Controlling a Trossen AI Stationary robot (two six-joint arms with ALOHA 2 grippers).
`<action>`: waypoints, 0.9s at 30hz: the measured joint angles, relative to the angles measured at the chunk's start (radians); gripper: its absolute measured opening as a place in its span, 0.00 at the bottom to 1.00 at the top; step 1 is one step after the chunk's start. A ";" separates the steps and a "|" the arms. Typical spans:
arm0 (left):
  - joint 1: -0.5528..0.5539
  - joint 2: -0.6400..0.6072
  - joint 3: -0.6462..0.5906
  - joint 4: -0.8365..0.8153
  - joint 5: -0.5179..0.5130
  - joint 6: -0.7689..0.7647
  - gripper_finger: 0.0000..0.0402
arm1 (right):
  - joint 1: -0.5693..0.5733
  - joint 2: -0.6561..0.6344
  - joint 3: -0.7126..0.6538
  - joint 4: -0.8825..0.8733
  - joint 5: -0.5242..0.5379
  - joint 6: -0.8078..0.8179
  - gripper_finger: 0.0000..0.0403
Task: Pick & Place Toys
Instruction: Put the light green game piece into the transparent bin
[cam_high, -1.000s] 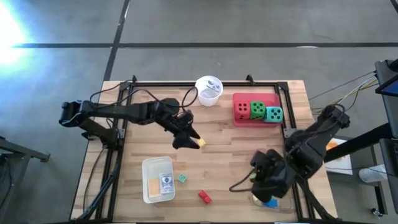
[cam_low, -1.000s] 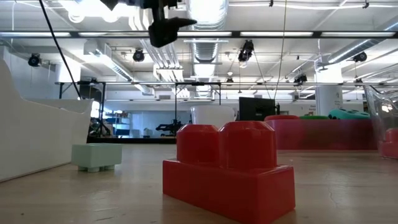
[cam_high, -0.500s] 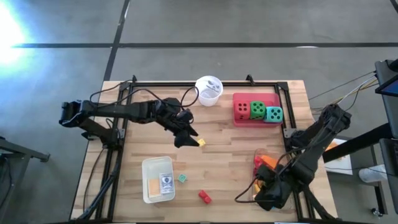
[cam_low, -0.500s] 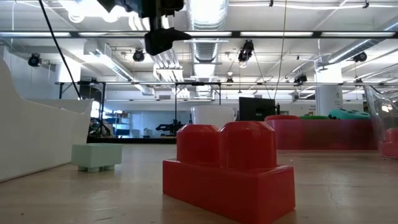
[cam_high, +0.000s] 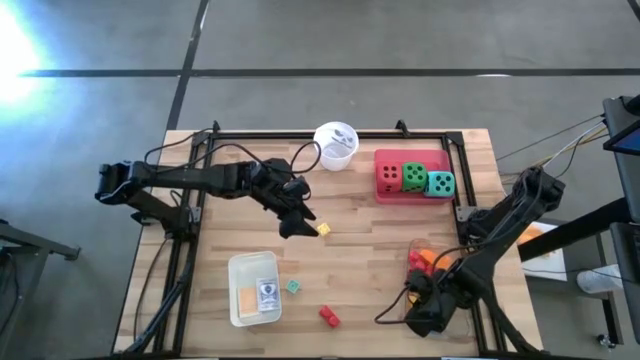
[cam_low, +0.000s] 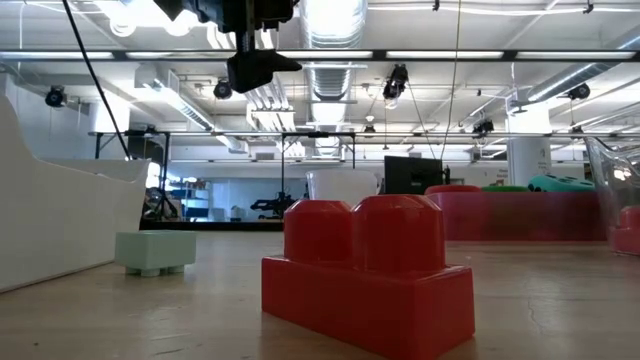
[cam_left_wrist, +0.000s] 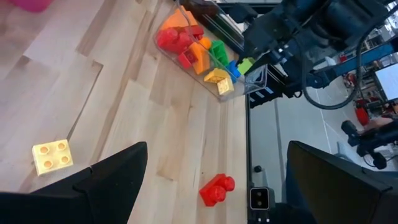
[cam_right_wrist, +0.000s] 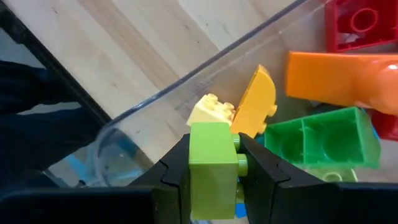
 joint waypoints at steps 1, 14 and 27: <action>0.000 0.000 0.000 -0.003 0.000 0.000 0.97 | 0.000 0.000 -0.015 0.020 -0.003 -0.001 0.21; 0.000 0.002 -0.001 -0.014 -0.011 0.003 0.97 | 0.000 0.000 -0.135 0.096 0.008 -0.026 0.21; -0.001 0.002 -0.002 -0.021 -0.026 0.002 0.97 | 0.000 0.000 -0.179 0.120 0.008 -0.021 0.21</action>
